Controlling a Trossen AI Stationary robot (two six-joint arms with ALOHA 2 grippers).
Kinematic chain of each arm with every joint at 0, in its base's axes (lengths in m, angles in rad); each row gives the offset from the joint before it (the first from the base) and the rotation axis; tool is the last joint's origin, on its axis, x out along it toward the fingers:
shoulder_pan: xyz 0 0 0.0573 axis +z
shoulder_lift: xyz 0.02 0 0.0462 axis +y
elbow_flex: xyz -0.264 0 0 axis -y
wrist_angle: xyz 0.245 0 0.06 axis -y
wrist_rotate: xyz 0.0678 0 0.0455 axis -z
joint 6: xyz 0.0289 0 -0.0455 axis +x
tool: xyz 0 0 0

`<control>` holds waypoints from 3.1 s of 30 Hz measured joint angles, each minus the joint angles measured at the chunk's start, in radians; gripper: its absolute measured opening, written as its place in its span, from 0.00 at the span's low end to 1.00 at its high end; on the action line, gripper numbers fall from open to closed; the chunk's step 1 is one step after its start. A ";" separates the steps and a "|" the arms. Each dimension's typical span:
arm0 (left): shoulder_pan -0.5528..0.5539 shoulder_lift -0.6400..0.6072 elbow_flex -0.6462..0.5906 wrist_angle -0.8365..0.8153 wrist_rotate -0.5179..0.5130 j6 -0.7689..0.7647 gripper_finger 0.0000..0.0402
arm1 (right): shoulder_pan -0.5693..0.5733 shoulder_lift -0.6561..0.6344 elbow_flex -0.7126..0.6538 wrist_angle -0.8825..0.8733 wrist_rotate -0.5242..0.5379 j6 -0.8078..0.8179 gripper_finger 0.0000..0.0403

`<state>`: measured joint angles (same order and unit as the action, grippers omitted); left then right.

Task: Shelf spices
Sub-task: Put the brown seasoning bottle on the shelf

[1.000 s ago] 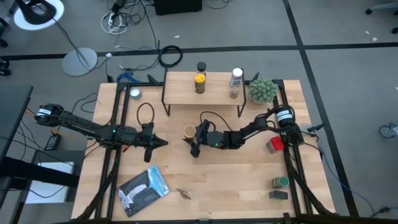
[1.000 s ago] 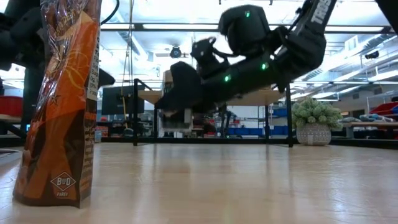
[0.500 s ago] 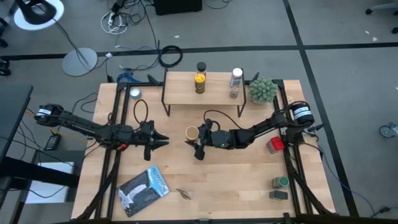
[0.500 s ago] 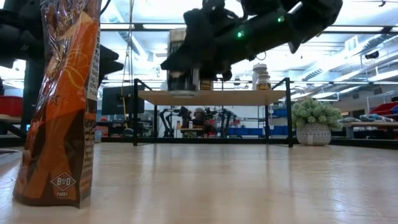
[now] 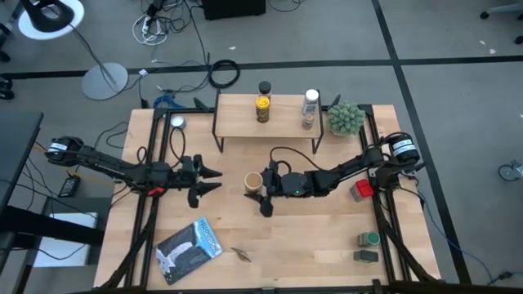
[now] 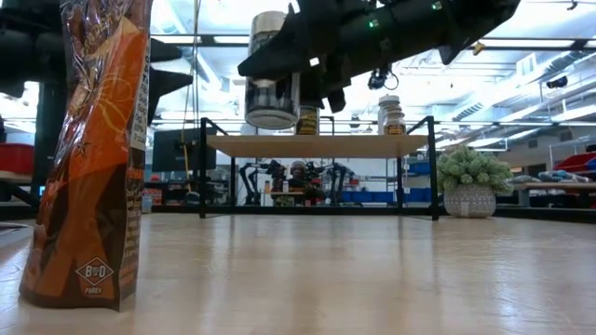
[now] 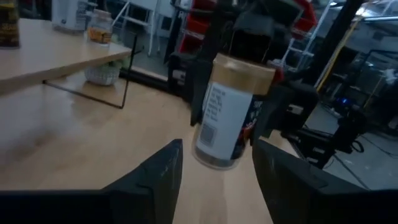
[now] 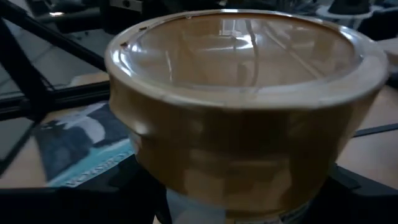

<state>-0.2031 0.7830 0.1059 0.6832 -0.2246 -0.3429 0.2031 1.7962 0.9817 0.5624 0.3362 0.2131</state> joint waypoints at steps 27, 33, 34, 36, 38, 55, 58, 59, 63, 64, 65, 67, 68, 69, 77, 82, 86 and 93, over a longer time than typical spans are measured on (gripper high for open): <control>0.000 0.121 0.105 0.144 0.034 0.337 0.49 | 0.000 0.000 0.000 0.042 -0.080 -0.022 0.69; 0.000 0.121 0.105 0.144 0.012 0.336 0.49 | 0.002 0.001 0.000 0.041 -0.080 -0.011 0.69; 0.000 0.121 0.105 0.144 0.012 0.336 0.49 | 0.002 0.001 0.000 0.041 -0.080 -0.005 0.69; 0.000 0.121 0.105 0.144 0.012 0.333 0.49 | 0.002 0.001 0.000 0.041 -0.080 0.001 0.69; 0.000 0.121 0.105 0.143 0.012 0.318 0.51 | 0.002 0.001 0.000 0.039 -0.081 0.001 0.69; 0.000 0.173 0.105 0.136 -0.045 0.228 0.88 | -0.011 0.002 0.000 0.030 -0.106 -0.005 0.69; 0.000 0.173 0.105 0.142 -0.045 0.179 0.88 | -0.030 0.002 0.000 0.047 -0.127 -0.005 0.69; 0.000 0.173 0.105 0.143 -0.045 0.157 0.88 | -0.035 0.002 0.000 0.052 -0.132 -0.005 0.69; 0.000 0.173 0.105 0.143 -0.045 0.147 0.88 | -0.054 0.002 0.001 0.068 -0.164 -0.007 0.69; 0.000 0.174 0.106 0.143 -0.045 0.147 0.88 | -0.056 0.002 0.002 0.068 -0.173 -0.007 0.69; 0.000 0.179 0.110 0.142 -0.044 0.150 0.88 | -0.059 0.002 0.002 0.066 -0.180 -0.007 0.69; 0.000 0.204 0.131 0.142 -0.026 0.161 0.88 | -0.061 0.002 0.002 0.065 -0.184 -0.007 0.69; 0.000 0.220 0.142 0.142 -0.021 0.174 0.88 | -0.061 0.002 0.003 0.064 -0.184 -0.007 0.69; 0.000 0.242 0.157 0.143 -0.018 0.181 0.88 | -0.061 0.002 0.007 0.062 -0.184 -0.008 0.69; 0.000 0.397 0.284 0.143 0.015 0.243 0.88 | -0.061 0.002 0.034 0.024 -0.183 -0.034 0.69; 0.000 0.470 0.349 0.142 0.019 0.256 0.88 | -0.052 0.002 0.034 0.003 -0.183 -0.038 0.69; 0.001 0.534 0.393 0.138 0.035 0.234 0.88 | -0.040 0.002 0.034 0.014 -0.183 -0.058 0.69; 0.000 0.580 0.433 0.142 0.037 0.235 0.88 | -0.029 0.002 0.033 0.017 -0.180 -0.074 0.69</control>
<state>-0.2028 1.3628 0.5386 0.8255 -0.1872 -0.1083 0.1744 1.7985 1.0149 0.5797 0.1562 0.1395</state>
